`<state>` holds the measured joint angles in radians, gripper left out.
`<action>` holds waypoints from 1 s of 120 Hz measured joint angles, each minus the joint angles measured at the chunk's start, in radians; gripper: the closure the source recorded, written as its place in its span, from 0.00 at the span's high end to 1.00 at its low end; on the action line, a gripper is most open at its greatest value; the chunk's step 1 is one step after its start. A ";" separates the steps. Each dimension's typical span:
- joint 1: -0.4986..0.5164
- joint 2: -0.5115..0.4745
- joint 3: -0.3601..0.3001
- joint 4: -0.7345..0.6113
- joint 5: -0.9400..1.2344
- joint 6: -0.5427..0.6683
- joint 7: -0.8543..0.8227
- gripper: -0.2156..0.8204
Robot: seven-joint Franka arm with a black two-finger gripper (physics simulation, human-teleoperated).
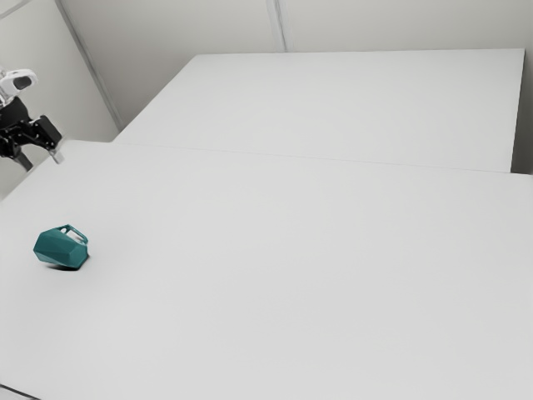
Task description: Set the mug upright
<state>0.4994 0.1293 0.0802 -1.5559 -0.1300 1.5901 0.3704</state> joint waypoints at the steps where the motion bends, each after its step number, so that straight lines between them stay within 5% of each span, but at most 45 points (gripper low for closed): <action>1: 0.004 0.001 0.000 -0.003 -0.002 0.003 0.005 0.77; 59: 0.209 0.053 0.001 -0.171 -0.151 0.186 0.333 0.77; 120: 0.310 0.188 0.004 -0.169 -0.325 0.259 0.654 0.77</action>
<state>0.8097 0.3177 0.0841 -1.7246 -0.4548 1.8496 1.0247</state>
